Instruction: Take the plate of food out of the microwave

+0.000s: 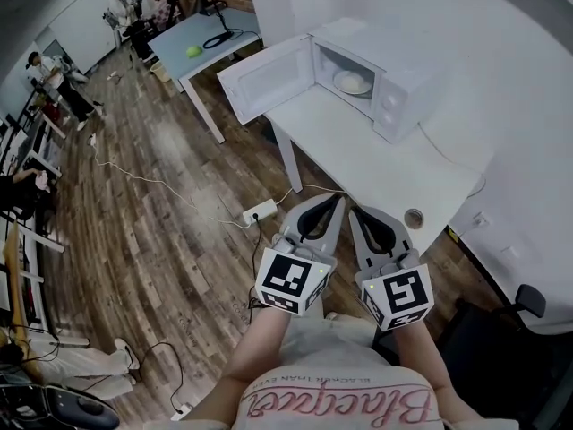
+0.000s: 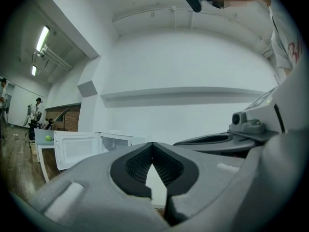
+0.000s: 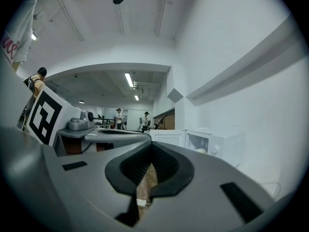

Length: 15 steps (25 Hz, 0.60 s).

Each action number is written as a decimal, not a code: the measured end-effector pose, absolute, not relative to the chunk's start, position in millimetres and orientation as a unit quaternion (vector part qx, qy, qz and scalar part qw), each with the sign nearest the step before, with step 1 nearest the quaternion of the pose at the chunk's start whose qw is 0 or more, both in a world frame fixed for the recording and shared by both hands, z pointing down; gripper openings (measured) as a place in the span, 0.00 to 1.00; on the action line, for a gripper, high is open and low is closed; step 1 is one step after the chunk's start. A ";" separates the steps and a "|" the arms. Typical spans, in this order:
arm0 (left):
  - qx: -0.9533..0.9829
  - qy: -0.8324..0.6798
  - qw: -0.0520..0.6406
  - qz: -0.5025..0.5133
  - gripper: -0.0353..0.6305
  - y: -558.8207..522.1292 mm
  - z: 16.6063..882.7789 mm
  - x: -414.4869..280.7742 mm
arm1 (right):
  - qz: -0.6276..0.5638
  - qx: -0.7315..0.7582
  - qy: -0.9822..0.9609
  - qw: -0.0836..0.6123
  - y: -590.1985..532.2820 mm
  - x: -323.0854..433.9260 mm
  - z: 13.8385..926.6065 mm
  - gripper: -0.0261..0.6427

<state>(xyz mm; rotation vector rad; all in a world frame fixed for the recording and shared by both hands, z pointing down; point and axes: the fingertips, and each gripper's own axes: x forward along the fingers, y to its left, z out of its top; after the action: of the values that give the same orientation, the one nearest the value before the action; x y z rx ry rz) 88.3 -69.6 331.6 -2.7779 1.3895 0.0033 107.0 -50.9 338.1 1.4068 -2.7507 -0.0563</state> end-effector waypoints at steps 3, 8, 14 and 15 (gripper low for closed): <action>-0.898 0.439 0.022 0.001 0.06 -76.4 332.5 91.9 | -0.021 0.462 -0.886 0.029 -56.5 109.7 340.4 0.05; -0.904 0.428 0.028 0.003 0.06 -93.5 334.1 91.9 | -0.027 0.469 -0.882 0.028 -72.1 105.5 341.2 0.05; -0.905 0.425 0.017 0.011 0.06 -126.1 335.2 81.6 | -0.031 0.481 -0.876 0.037 -99.3 96.8 342.4 0.05; -0.906 0.422 0.017 0.012 0.06 -131.6 334.3 80.5 | -0.033 0.483 -0.874 0.037 -104.8 95.3 341.5 0.05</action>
<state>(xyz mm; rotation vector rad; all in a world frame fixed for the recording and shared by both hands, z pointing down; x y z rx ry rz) 80.5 -131.6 334.3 -2.8166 1.3120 0.0371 95.3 -104.8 341.5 1.4814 -2.6844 -0.1002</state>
